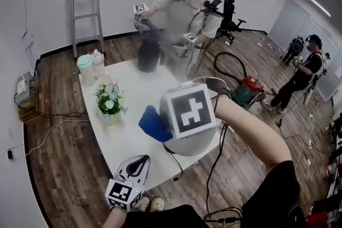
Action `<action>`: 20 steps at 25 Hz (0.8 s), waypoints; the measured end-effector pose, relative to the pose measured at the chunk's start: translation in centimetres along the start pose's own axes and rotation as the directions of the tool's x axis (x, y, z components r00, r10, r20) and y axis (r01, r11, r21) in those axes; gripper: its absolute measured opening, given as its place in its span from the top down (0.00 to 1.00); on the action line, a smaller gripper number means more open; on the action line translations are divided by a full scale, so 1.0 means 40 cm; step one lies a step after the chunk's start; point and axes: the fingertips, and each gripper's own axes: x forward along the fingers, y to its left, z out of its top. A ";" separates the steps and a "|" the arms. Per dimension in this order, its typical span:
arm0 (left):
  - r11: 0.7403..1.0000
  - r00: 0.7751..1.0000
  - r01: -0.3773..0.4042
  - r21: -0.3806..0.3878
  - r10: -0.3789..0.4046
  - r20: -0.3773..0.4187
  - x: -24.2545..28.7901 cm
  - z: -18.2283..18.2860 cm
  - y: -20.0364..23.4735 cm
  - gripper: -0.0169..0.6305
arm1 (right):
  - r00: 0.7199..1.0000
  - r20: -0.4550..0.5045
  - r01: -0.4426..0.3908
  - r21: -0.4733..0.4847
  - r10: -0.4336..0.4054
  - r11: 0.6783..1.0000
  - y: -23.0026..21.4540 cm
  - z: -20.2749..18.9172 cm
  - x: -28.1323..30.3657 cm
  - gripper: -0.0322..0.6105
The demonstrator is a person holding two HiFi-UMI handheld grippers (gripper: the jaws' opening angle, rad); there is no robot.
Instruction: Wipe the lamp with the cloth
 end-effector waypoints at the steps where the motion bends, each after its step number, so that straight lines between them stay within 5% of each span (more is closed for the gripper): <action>1: 1.000 1.000 -0.003 0.000 0.003 -0.004 -0.002 -0.006 0.005 0.96 | 0.999 -0.037 0.025 -0.017 -0.025 1.000 0.000 -0.002 0.013 0.83; 7: 0.999 0.999 -0.037 -0.002 0.037 -0.027 -0.014 -0.034 0.045 0.96 | 0.937 -0.286 0.149 -0.185 -0.198 0.971 0.011 -0.023 0.076 0.83; 11: 0.999 0.999 -0.044 0.005 0.044 -0.024 -0.017 -0.034 0.063 0.95 | 0.888 -0.381 0.139 -0.305 -0.255 0.942 0.060 -0.020 0.154 0.83; 16: 0.998 0.997 -0.068 0.002 0.068 -0.031 -0.031 -0.049 0.090 0.95 | 0.873 -0.404 0.124 -0.355 -0.272 0.926 0.143 -0.017 0.293 0.83; 20: 0.996 0.995 -0.087 -0.001 0.087 -0.047 -0.047 -0.067 0.113 0.96 | 0.901 -0.311 0.230 -0.245 -0.301 0.942 0.178 -0.004 0.380 0.83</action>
